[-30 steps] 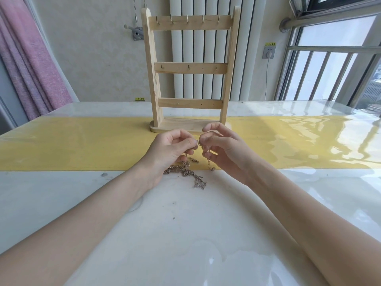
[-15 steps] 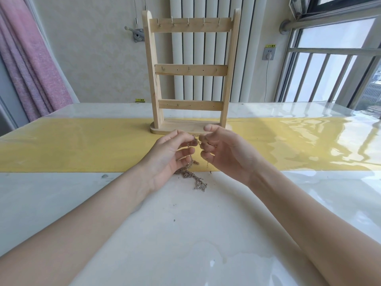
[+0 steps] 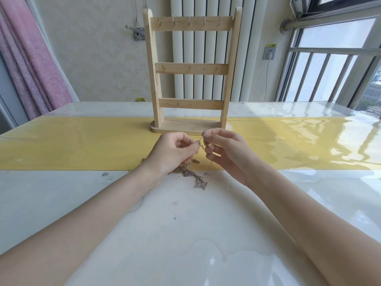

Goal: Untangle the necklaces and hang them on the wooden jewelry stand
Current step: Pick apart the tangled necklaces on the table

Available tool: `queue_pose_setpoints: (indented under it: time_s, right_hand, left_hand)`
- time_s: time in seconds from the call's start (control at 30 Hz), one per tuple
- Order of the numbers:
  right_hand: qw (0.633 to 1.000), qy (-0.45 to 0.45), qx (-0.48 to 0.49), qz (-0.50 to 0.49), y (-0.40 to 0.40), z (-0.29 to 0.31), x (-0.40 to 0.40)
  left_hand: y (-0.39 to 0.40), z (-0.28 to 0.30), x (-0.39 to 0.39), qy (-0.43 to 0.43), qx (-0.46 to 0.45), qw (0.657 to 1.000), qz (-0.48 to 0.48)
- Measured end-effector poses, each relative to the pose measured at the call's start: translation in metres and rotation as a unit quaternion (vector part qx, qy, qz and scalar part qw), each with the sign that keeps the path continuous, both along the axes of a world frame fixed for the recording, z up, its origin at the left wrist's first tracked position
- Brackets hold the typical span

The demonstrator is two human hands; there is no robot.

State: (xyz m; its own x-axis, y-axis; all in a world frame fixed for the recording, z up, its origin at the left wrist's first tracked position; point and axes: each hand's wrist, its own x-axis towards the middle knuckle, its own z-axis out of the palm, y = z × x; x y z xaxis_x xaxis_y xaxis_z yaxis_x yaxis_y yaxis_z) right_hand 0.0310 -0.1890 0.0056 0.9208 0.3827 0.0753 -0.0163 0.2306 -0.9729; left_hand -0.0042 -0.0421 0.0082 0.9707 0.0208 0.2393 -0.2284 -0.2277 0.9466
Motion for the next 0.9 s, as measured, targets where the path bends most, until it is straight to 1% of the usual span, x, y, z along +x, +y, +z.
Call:
queue_pose_setpoints:
  time_s: [0.13,0.2,0.27,0.37,0.43,0.47,0.6,0.77,0.9]
  right_hand:
    - [0.999,0.015,0.033,-0.003,0.002,0.000,0.000]
    - [0.999,0.015,0.039,0.009,0.001,0.001,0.001]
    - [0.998,0.017,0.044,0.034,-0.001,0.002,0.000]
    - [0.994,0.029,0.064,0.085,-0.001,0.005,0.000]
    - [0.991,0.031,0.067,0.109,0.000,0.007,-0.002]
    - [0.991,0.034,0.066,0.114,0.000,0.008,-0.003]
    - [0.992,0.045,0.049,0.111,0.002,0.008,-0.005]
    - [0.994,0.052,0.040,0.085,-0.003,0.006,-0.001]
    - [0.997,0.017,-0.021,0.074,-0.002,0.004,-0.001]
  left_hand:
    - [-0.003,-0.002,0.001,0.009,0.025,1.000,0.012]
    - [-0.001,-0.001,0.001,0.026,-0.007,0.999,0.021]
    - [0.000,0.001,0.001,0.059,-0.100,0.993,0.019]
    - [0.000,0.006,0.001,0.112,-0.259,0.959,-0.015]
    - [-0.002,0.009,0.001,0.139,-0.319,0.937,-0.037]
    - [-0.002,0.009,0.002,0.148,-0.330,0.931,-0.040]
    - [-0.003,0.010,0.001,0.144,-0.308,0.940,-0.036]
    - [-0.002,0.010,-0.001,0.094,-0.210,0.973,-0.032]
    - [-0.002,0.012,-0.003,0.107,-0.214,0.970,-0.052]
